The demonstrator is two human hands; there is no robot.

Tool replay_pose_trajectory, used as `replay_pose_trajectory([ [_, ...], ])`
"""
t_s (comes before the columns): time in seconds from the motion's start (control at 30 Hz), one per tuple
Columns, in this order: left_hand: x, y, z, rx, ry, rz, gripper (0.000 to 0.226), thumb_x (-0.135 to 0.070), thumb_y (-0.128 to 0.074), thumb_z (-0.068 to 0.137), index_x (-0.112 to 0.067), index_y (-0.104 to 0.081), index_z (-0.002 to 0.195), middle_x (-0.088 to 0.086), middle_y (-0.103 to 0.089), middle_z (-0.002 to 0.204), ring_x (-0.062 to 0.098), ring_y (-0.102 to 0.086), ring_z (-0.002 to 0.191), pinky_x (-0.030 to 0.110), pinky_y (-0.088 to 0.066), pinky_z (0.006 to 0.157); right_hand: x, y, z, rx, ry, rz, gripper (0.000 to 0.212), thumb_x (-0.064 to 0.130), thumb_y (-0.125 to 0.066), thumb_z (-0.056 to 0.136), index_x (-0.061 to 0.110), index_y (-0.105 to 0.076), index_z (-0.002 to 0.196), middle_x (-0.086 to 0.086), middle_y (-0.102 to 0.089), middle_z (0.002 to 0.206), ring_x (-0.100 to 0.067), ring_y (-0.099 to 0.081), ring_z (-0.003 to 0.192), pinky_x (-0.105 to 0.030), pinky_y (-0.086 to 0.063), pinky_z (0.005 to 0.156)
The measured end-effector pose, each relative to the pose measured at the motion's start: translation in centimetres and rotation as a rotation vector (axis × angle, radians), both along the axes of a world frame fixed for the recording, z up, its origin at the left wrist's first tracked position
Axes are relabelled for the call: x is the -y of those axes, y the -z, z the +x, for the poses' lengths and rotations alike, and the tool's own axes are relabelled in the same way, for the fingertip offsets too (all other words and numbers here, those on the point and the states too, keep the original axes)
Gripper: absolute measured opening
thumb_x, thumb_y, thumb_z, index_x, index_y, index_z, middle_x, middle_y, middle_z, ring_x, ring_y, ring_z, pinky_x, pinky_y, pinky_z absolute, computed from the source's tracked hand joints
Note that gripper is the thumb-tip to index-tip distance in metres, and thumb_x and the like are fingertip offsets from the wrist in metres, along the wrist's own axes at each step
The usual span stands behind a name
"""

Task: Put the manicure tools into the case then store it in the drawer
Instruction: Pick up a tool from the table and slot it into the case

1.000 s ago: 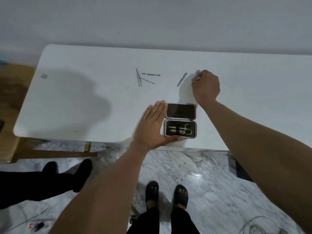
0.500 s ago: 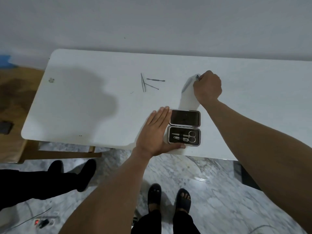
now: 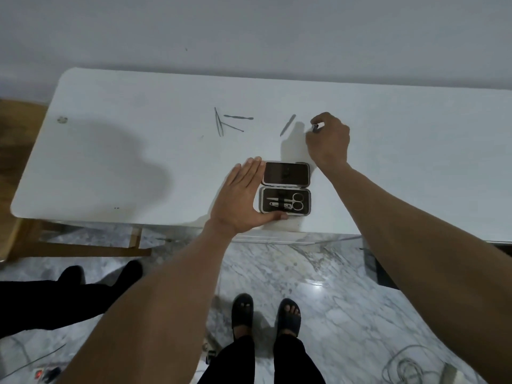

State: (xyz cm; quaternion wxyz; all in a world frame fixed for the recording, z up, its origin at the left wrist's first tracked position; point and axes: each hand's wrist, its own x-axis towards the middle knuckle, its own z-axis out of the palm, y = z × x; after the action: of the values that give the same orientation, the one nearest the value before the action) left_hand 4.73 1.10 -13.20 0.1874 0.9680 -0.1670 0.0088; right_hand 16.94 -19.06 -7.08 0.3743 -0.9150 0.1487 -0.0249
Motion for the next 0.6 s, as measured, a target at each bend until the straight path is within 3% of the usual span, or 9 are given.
replay_pose_trajectory([
  [0.07,0.0,0.0,0.0,0.002,-0.001,0.003,0.127,-0.096,-0.045,0.075,-0.003,-0.03,0.161,0.01,-0.028,0.17,0.022,-0.021,0.16,0.044,-0.014,0.132,0.2,-0.3,-0.9,-0.014,0.008,0.09,0.017,0.013,-0.066,0.079,0.017,-0.068,0.096,-0.003,-0.072,0.089,-0.017,-0.068,0.08,-0.022,-0.05,0.068],
  [0.13,0.0,0.0,0.0,0.005,0.001,0.009,0.127,-0.096,-0.042,0.076,-0.003,-0.03,0.161,0.011,-0.028,0.17,0.022,-0.021,0.16,0.044,-0.015,0.132,0.4,-0.7,-2.0,-0.028,0.001,0.189,0.013,0.017,-0.074,0.075,0.017,-0.068,0.087,-0.003,-0.072,0.078,-0.019,-0.07,0.069,-0.038,-0.06,0.07],
  [0.23,0.0,-0.2,-0.1,-0.007,0.005,0.024,0.126,-0.096,-0.041,0.077,-0.004,-0.027,0.163,0.01,-0.025,0.171,0.022,-0.018,0.16,0.043,-0.013,0.132,0.5,-1.6,-4.3,-0.078,-0.027,0.292,0.014,0.012,-0.077,0.078,0.008,-0.068,0.088,-0.011,-0.071,0.076,-0.022,-0.07,0.059,-0.041,-0.063,0.063],
  [0.6,0.0,-0.3,-0.4,-0.03,0.005,0.033,0.134,-0.102,-0.026,0.072,-0.005,-0.021,0.164,0.009,-0.02,0.173,0.021,-0.014,0.161,0.043,-0.01,0.133,1.3,-1.1,-11.5,-0.093,-0.205,0.227,0.009,0.013,-0.075,0.084,0.011,-0.072,0.092,-0.011,-0.074,0.081,-0.02,-0.073,0.069,-0.039,-0.062,0.072],
])
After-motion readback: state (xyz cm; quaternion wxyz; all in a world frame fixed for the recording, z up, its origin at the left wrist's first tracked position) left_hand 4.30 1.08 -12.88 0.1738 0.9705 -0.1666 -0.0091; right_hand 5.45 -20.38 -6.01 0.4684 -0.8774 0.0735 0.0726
